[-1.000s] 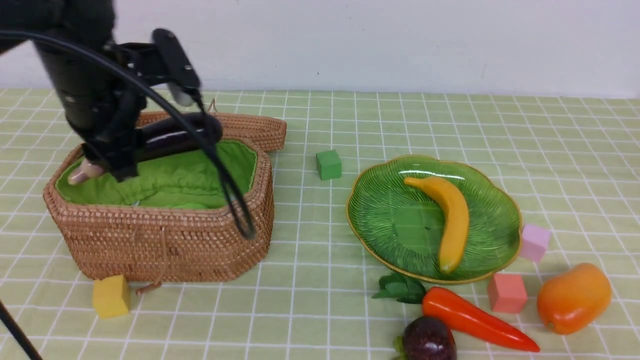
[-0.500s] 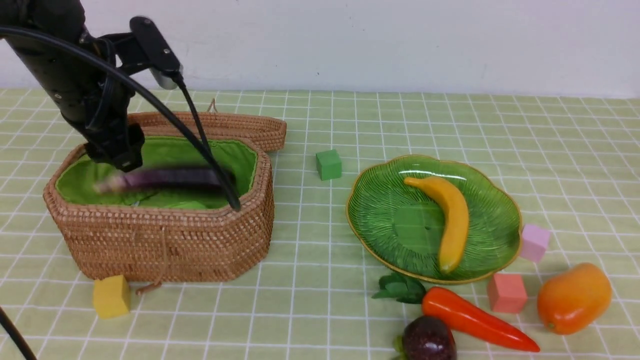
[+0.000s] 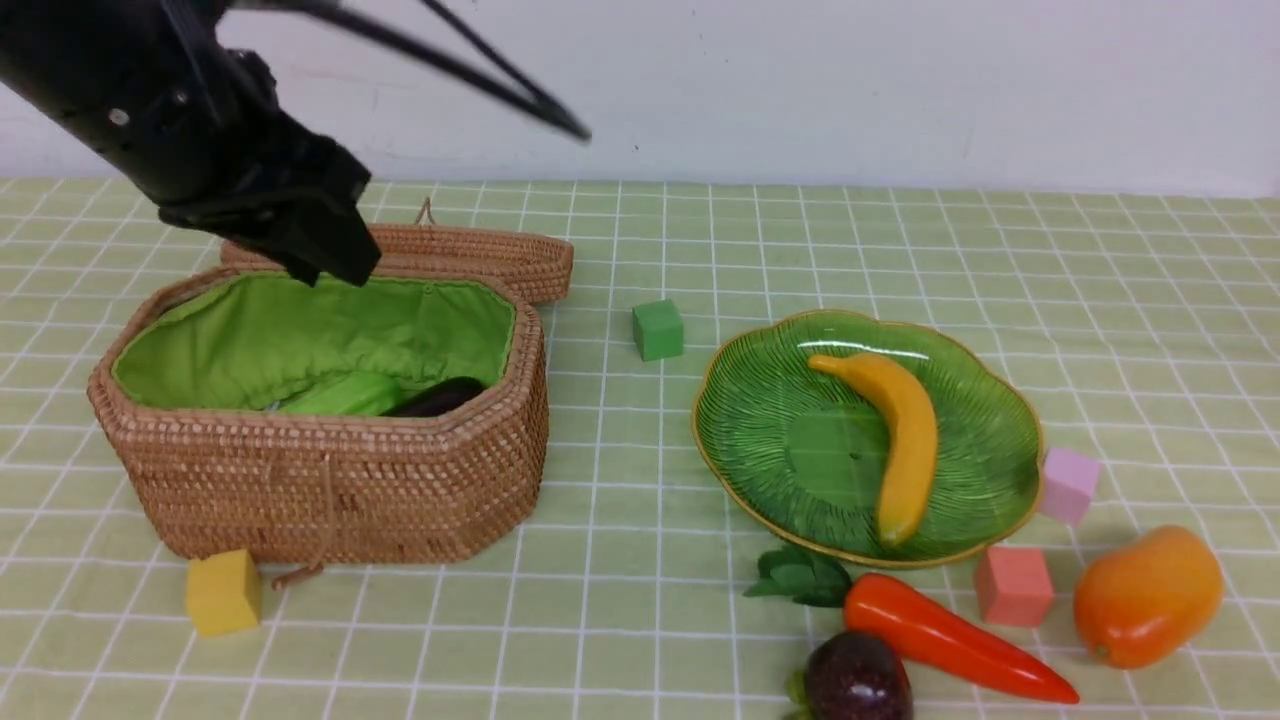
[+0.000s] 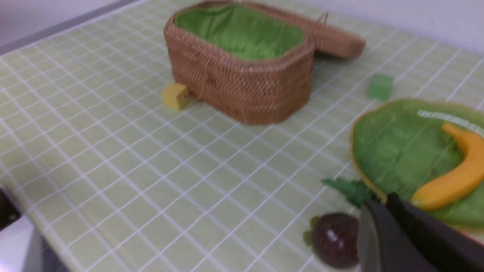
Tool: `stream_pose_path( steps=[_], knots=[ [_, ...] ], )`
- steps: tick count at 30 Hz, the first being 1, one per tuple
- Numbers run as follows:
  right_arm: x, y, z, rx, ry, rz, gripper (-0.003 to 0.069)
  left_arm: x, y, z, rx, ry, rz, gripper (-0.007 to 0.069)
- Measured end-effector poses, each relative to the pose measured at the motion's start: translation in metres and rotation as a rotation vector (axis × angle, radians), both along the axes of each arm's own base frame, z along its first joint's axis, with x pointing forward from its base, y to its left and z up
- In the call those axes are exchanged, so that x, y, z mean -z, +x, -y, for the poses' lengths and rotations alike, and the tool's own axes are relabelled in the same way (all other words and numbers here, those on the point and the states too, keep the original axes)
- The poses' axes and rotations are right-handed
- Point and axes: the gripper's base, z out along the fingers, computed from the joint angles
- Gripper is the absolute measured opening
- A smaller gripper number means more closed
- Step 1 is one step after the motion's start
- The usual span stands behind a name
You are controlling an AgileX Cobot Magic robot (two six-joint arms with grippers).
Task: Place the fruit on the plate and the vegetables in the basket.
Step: Use the right arm to grab a mangosteen and put it into the right plate
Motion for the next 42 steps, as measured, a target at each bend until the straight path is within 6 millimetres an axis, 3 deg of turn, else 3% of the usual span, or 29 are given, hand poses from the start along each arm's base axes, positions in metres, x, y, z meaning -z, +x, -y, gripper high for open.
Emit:
stream_pose_path(
  steps=[1, 3, 8, 9, 11, 14, 17, 21, 24, 27, 31, 35, 36, 37, 40, 42],
  knots=[
    [-0.003, 0.009, 0.0, 0.01, 0.001, -0.058, 0.0033, -0.006, -0.011, 0.002, 0.003, -0.042, 0.001, 0.0055],
    [-0.005, 0.02, 0.0, 0.03, -0.001, -0.137, 0.0033, -0.008, -0.032, 0.004, 0.018, -0.081, -0.007, -0.0013],
    [0.004, 0.055, 0.0, 0.064, -0.019, -0.327, 0.0033, 0.007, -0.106, 0.015, 0.071, -0.114, 0.054, -0.0013],
    [0.005, 0.057, -0.001, 0.064, -0.019, -0.339, 0.0033, 0.012, -0.109, 0.016, 0.073, -0.112, 0.044, -0.0013],
    [0.014, 0.075, -0.002, 0.078, -0.012, -0.427, 0.0033, 0.03, -0.148, 0.023, 0.13, -0.143, 0.115, -0.0013],
    [0.028, 0.096, -0.006, 0.083, -0.006, -0.542, 0.0033, 0.051, -0.189, 0.026, 0.191, -0.205, 0.225, -0.0013],
    [0.043, 0.113, -0.017, 0.064, -0.014, -0.649, 0.0033, 0.07, -0.214, 0.022, 0.221, -0.266, 0.33, -0.0013],
    [0.062, 0.127, -0.038, 0.045, -0.096, -0.757, 0.0033, 0.089, -0.229, 0.015, 0.217, -0.306, 0.409, -0.0013],
    [0.079, 0.139, -0.065, 0.082, -0.251, -0.829, 0.0042, 0.105, -0.234, 0.011, 0.217, -0.297, 0.427, -0.0013],
    [0.085, 0.145, -0.08, 0.13, -0.336, -0.839, 0.0067, 0.108, -0.234, 0.01, 0.226, -0.282, 0.437, -0.0013],
    [0.094, 0.157, -0.103, 0.242, -0.438, -0.826, 0.0223, 0.105, -0.232, 0.01, 0.219, -0.285, 0.482, -0.0013],
    [0.111, 0.17, -0.118, 0.341, -0.444, -0.856, 0.0465, 0.105, -0.231, 0.01, 0.215, -0.289, 0.488, -0.0013],
    [0.115, 0.172, -0.12, 0.349, -0.449, -0.86, 0.0492, 0.105, -0.231, 0.01, 0.215, -0.289, 0.488, -0.0013],
    [0.124, 0.177, -0.123, 0.371, -0.457, -0.876, 0.0602, 0.106, -0.231, 0.01, 0.214, -0.288, 0.485, -0.0013],
    [0.137, 0.185, -0.13, 0.382, -0.46, -0.885, 0.0669, 0.107, -0.232, 0.01, 0.215, -0.285, 0.48, -0.0013],
    [0.14, 0.188, -0.133, 0.385, -0.454, -0.884, 0.0673, 0.107, -0.232, 0.01, 0.215, -0.286, 0.481, -0.0013]
  ],
)
